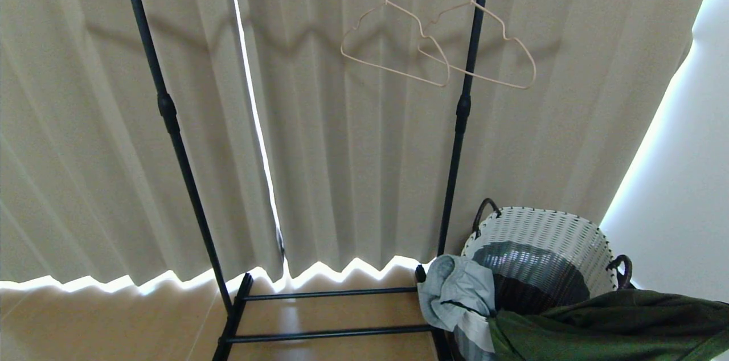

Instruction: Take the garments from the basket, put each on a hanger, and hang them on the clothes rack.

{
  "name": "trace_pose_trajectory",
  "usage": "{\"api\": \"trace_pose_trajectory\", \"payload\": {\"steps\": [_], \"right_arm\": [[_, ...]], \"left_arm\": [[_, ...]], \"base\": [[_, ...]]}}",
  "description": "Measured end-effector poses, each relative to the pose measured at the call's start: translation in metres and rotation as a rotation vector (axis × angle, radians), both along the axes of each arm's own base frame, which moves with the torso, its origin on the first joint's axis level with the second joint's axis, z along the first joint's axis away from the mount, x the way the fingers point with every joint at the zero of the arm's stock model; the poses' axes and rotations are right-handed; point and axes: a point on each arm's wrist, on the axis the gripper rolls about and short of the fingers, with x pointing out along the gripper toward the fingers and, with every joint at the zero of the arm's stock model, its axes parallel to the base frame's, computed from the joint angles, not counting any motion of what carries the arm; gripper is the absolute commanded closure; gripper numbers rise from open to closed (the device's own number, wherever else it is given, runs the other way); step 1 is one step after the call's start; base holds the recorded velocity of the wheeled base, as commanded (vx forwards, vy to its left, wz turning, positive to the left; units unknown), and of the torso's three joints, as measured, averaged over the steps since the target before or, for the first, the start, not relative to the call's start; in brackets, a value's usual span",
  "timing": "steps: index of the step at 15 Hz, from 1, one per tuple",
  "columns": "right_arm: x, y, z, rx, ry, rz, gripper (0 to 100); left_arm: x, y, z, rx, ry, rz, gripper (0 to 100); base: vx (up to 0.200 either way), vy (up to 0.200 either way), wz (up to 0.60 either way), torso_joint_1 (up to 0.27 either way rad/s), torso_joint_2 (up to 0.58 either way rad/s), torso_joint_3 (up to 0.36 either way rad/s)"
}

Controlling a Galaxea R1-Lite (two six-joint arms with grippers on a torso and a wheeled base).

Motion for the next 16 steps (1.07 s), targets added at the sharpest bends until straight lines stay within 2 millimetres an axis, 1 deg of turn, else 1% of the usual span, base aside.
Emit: {"api": "trace_pose_trajectory", "payload": {"steps": [2,3,5,7,8,10,12,14,15,16], "right_arm": [[0.010,0.006,0.012,0.054,-0.006,0.039,100],[0.014,0.012,0.023,0.096,-0.012,0.075,100],[0.023,0.023,0.044,0.166,-0.017,0.148,100],[0.032,0.034,0.059,0.219,-0.001,0.190,100],[0.036,0.040,0.064,0.253,0.018,0.205,100],[0.043,0.051,0.073,0.316,0.057,0.236,100],[0.048,0.062,0.080,0.334,0.073,0.273,100],[0.056,0.073,0.082,0.361,0.103,0.290,100],[0.061,0.081,0.084,0.394,0.111,0.296,100],[0.065,0.089,0.087,0.425,0.109,0.313,100]], "left_arm": [[-0.002,-0.002,0.007,0.007,-0.027,-0.072,0],[-0.005,-0.003,0.018,0.012,-0.059,-0.133,0],[-0.005,-0.004,0.045,0.016,-0.067,-0.187,0],[0.005,-0.004,0.080,0.014,-0.047,-0.216,0],[0.015,-0.004,0.098,0.012,-0.037,-0.232,0],[0.041,-0.006,0.131,0.008,-0.018,-0.280,0],[0.077,-0.012,0.156,0.005,0.008,-0.337,0],[0.111,-0.027,0.168,0.003,0.050,-0.380,0],[0.126,-0.040,0.170,-0.001,0.078,-0.409,0],[0.136,-0.056,0.169,-0.009,0.103,-0.446,0]], "base": [[0.000,0.000,0.00,0.000,0.00,0.000],[0.000,0.000,0.00,0.000,0.00,0.000],[0.000,0.000,0.00,0.000,0.00,0.000],[0.000,0.000,0.00,0.000,0.00,0.000],[0.000,0.000,0.00,0.000,0.00,0.000],[0.000,0.000,0.00,0.000,0.00,0.000],[0.000,0.000,0.00,0.000,0.00,0.000],[0.000,0.000,0.00,0.000,0.00,0.000],[0.000,0.000,0.00,0.000,0.00,0.000],[0.000,0.000,0.00,0.000,0.00,0.000]]}}
